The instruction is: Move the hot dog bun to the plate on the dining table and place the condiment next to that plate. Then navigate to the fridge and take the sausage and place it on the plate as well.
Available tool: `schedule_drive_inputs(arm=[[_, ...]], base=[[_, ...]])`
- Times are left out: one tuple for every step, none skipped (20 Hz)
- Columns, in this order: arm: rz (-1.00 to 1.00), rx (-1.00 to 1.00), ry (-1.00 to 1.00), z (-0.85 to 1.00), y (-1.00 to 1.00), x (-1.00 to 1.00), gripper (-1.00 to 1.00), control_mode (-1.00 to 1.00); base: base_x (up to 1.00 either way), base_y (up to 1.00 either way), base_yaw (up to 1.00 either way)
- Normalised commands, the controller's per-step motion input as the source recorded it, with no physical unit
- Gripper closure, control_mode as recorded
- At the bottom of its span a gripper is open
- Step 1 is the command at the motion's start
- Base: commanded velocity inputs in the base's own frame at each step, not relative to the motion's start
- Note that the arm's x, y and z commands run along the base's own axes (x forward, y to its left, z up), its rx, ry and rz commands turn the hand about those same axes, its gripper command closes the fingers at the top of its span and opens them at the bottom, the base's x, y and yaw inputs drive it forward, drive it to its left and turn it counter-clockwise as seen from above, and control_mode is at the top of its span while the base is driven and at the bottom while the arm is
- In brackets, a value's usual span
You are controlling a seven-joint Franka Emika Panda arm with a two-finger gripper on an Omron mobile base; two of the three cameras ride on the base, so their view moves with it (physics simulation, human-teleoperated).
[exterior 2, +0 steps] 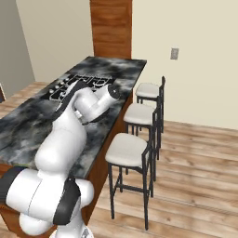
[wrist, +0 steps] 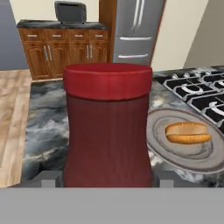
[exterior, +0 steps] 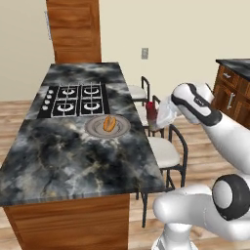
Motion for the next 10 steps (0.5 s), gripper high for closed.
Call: schedule_drive_inputs(arm=[[0.15,0.00,0.16,-0.35,0.35,0.64,1.00,-1.00],[0.19,0.00,0.14,-0.40,0.25,0.54,1.00,-1.00],[0.21,0.03,0.07,-0.46,0.16,0.34,1.00,-1.00],[0.18,0.04,0.06,-0.56,0.17,0.40,1.00,-1.00],[0.17,0.04,0.03,-0.62,0.29,0.40,1.00,-1.00],[0.15,0.03,0.02,-0.67,0.36,0.43,1.00,-1.00],[0.15,0.04,0.00,-0.68,0.32,0.38,1.00,-1.00],[0.16,0.05,0.00,-0.76,0.27,0.36,1.00,-1.00],[0.17,0.10,0.00,-0.69,0.00,0.15,1.00,-1.00],[0.15,0.07,-0.01,-0.76,0.04,0.19,1.00,-1.00]], base=[[0.00,0.00,0.00],[0.00,0.00,0.00],[0.00,0.00,0.00],[0.00,0.00,0.00],[0.00,0.00,0.00],[0.00,0.00,0.00],[0.00,0.00,0.00],[0.00,0.00,0.00],[0.00,0.00,0.00],[0.00,0.00,0.00]])
